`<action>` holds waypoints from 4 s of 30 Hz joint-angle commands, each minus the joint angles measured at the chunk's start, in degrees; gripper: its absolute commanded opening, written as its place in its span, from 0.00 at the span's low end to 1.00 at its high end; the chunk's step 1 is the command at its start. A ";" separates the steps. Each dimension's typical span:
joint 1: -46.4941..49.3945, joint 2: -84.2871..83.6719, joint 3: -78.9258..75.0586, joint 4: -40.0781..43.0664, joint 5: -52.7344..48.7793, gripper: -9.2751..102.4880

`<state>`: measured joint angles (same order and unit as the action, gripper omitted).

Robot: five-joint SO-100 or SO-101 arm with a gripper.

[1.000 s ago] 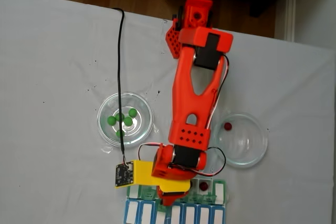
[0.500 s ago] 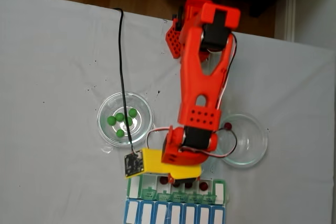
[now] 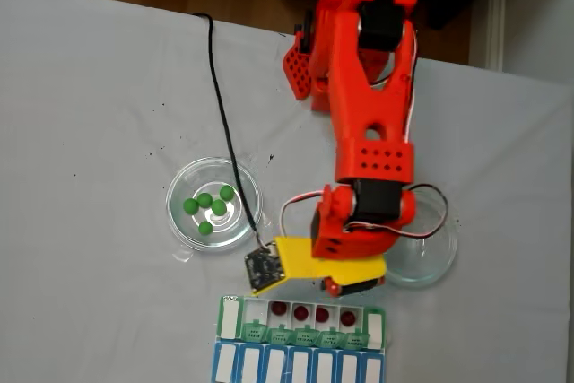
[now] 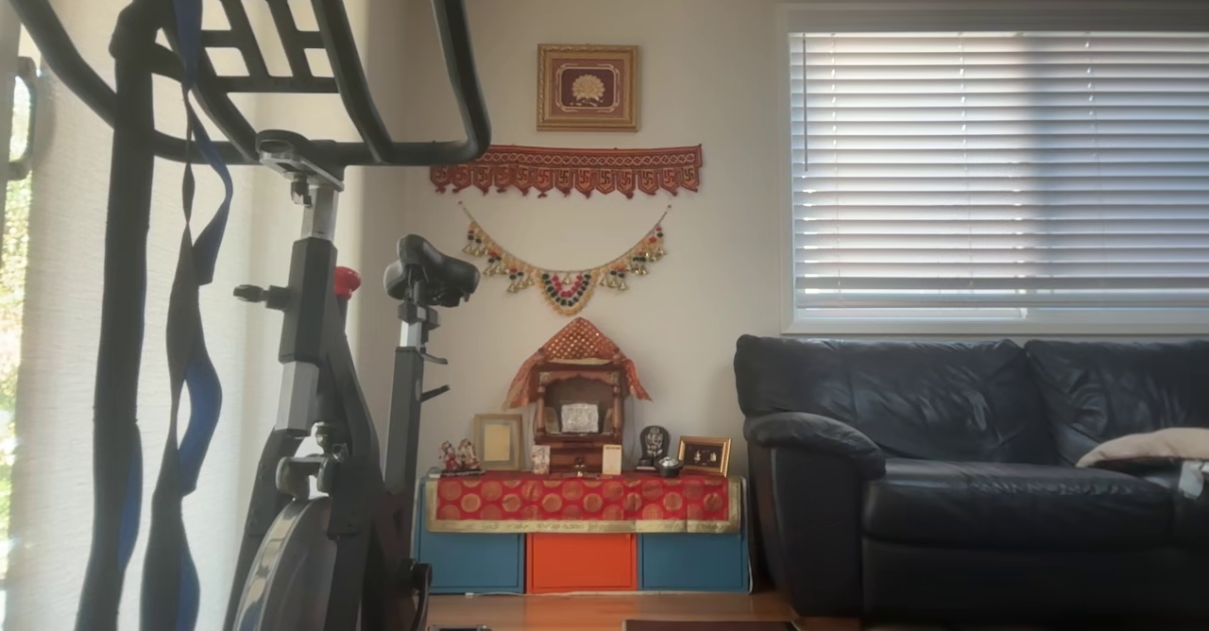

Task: Sort medicines into box.

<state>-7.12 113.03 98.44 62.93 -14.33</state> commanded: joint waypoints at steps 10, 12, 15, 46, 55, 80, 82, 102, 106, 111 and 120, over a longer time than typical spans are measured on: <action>-10.55 3.60 -3.60 8.79 -1.58 0.10; -11.34 2.46 -4.57 10.63 -1.14 0.10; -12.92 0.53 -5.71 13.01 -0.18 0.10; -22.59 -18.02 -15.12 25.58 3.08 0.10; -22.76 -17.75 -15.64 26.89 4.13 0.10; -24.43 -15.47 -9.23 22.06 5.27 0.16; -24.61 -15.82 -9.23 22.15 5.27 0.17; -25.05 -13.45 -6.15 21.27 5.01 0.29; -24.96 -13.36 -5.89 21.01 4.92 0.29; -24.96 -13.89 -4.92 19.95 5.01 0.29; -25.49 -14.94 -4.83 19.69 5.36 0.29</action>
<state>-31.64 93.87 94.22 82.79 -8.96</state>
